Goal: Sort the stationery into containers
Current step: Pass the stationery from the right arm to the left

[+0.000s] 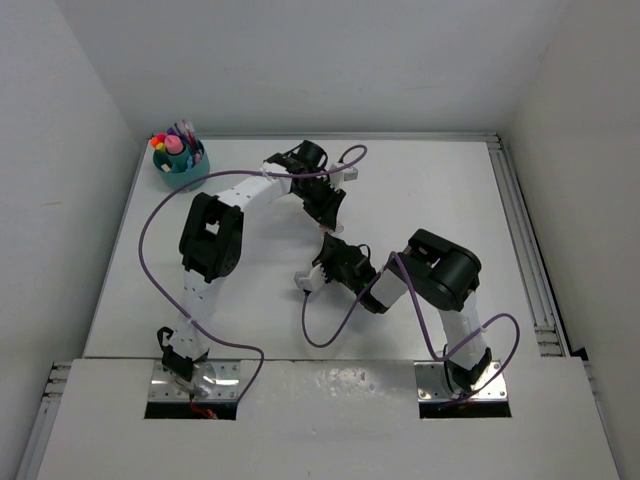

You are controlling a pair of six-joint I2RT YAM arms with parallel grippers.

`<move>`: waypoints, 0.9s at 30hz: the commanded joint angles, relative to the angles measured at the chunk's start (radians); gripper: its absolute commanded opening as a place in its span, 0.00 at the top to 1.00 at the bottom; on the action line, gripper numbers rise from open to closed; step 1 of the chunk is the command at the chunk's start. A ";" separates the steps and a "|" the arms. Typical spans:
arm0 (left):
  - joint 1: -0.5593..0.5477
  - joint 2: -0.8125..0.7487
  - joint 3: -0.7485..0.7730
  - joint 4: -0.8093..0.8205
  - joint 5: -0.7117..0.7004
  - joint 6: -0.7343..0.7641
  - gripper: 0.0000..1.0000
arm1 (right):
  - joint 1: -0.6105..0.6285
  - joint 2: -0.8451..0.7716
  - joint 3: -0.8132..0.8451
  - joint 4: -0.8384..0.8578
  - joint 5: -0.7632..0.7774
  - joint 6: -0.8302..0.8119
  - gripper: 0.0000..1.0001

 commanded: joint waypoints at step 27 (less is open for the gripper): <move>0.171 -0.060 0.080 0.093 0.025 -0.120 1.00 | 0.010 -0.019 -0.016 0.313 0.010 0.011 0.45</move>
